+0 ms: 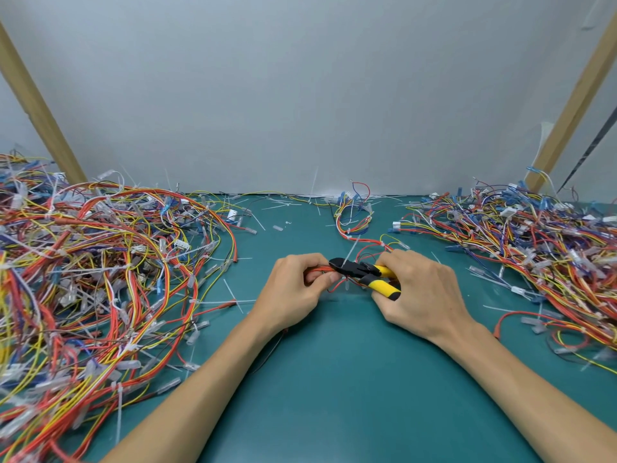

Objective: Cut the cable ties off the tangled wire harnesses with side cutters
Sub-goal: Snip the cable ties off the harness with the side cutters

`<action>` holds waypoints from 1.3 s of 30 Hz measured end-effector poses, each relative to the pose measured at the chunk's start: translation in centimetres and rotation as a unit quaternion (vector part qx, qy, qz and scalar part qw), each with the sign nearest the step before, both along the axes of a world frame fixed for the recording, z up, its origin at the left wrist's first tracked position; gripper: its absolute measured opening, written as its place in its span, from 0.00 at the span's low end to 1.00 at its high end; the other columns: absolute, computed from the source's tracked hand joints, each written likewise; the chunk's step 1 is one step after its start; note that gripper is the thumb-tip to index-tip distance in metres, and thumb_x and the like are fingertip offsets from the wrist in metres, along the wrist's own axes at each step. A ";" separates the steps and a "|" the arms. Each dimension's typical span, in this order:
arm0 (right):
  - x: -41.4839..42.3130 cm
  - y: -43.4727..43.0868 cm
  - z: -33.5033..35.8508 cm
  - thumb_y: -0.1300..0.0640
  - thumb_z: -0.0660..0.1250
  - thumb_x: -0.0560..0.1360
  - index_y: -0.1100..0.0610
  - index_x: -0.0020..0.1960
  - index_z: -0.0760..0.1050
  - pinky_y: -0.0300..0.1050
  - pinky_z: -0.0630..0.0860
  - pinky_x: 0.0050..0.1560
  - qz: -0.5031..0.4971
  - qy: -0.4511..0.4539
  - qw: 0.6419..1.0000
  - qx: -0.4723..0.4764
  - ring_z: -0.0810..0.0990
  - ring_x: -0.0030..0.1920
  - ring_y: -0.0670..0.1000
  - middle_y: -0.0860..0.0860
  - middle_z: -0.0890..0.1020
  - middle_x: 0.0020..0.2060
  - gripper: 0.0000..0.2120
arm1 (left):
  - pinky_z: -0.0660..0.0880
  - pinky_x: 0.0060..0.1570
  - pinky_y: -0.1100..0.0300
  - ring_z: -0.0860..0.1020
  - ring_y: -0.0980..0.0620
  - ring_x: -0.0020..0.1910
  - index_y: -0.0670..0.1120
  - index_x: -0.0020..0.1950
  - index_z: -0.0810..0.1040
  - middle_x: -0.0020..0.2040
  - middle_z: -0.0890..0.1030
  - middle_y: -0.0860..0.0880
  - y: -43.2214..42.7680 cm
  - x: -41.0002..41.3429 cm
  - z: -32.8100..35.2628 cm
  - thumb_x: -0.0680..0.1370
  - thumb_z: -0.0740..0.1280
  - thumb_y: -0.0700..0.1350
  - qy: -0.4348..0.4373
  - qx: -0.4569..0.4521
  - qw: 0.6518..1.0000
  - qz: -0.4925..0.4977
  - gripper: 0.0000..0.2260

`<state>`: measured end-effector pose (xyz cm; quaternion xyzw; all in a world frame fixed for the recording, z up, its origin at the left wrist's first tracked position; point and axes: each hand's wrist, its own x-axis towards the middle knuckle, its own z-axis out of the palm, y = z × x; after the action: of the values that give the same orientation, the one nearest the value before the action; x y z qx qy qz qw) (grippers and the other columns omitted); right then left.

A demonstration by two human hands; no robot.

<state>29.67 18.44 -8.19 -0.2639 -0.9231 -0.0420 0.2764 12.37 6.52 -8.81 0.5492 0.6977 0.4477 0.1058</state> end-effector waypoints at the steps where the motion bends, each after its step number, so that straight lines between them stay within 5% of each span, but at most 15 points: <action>1: 0.0 0.0 0.0 0.49 0.68 0.63 0.50 0.41 0.73 0.41 0.61 0.32 0.004 -0.006 1.000 -0.002 0.74 0.36 0.52 0.45 0.73 0.32 0.09 | 0.61 0.29 0.67 0.61 0.55 0.28 0.53 0.35 0.76 0.26 0.62 0.54 0.0 0.0 0.0 0.77 0.70 0.44 -0.001 -0.001 1.000 0.000 0.11; 11: -0.1 -0.1 0.1 0.48 0.66 0.63 0.50 0.40 0.73 0.40 0.63 0.30 0.008 0.010 1.000 0.009 0.75 0.36 0.52 0.46 0.74 0.32 0.08 | 0.61 0.30 0.66 0.61 0.55 0.28 0.53 0.34 0.76 0.27 0.62 0.54 0.1 -0.1 0.1 0.77 0.70 0.45 -0.007 -0.003 1.000 0.000 0.12; 15: -0.2 -0.2 0.2 0.45 0.59 0.65 0.48 0.36 0.65 0.40 0.59 0.28 -0.004 0.014 1.000 0.014 0.73 0.32 0.52 0.45 0.69 0.29 0.08 | 0.60 0.29 0.67 0.61 0.55 0.28 0.54 0.34 0.76 0.27 0.61 0.54 0.1 -0.1 0.0 0.77 0.70 0.46 -0.012 -0.002 1.000 -0.002 0.12; 19: -0.1 -0.1 -0.1 0.48 0.64 0.64 0.51 0.41 0.73 0.40 0.62 0.33 0.005 0.014 1.000 0.026 0.75 0.38 0.53 0.45 0.74 0.34 0.10 | 0.61 0.29 0.67 0.61 0.55 0.28 0.53 0.35 0.77 0.27 0.61 0.54 0.1 -0.2 -0.1 0.77 0.70 0.45 -0.008 -0.002 1.000 -0.003 0.11; 24: -0.2 -0.3 0.1 0.46 0.66 0.64 0.49 0.36 0.65 0.41 0.61 0.28 -0.018 0.009 0.999 0.036 0.75 0.36 0.54 0.47 0.73 0.30 0.11 | 0.60 0.29 0.66 0.60 0.55 0.28 0.52 0.35 0.77 0.27 0.61 0.54 0.1 -0.1 0.0 0.77 0.70 0.46 -0.012 0.000 1.000 -0.006 0.11; 28: -0.2 -0.4 0.2 0.49 0.70 0.63 0.53 0.39 0.73 0.44 0.66 0.30 -0.016 0.016 0.998 0.063 0.74 0.37 0.55 0.47 0.75 0.34 0.11 | 0.61 0.30 0.66 0.61 0.56 0.28 0.54 0.34 0.77 0.26 0.62 0.54 0.1 -0.2 0.0 0.77 0.70 0.46 -0.014 -0.002 1.000 0.002 0.12; 39: -0.3 -0.2 0.0 0.47 0.67 0.62 0.53 0.36 0.71 0.40 0.63 0.28 -0.023 0.018 0.998 0.049 0.75 0.35 0.54 0.47 0.73 0.32 0.11 | 0.62 0.30 0.67 0.63 0.56 0.27 0.53 0.35 0.77 0.27 0.62 0.54 0.1 -0.2 0.0 0.77 0.70 0.45 -0.007 -0.007 1.000 -0.002 0.11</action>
<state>29.32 18.28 -8.22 -0.2720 -0.9085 -0.0891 0.3046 12.21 6.57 -8.81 0.5471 0.6989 0.4459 0.1156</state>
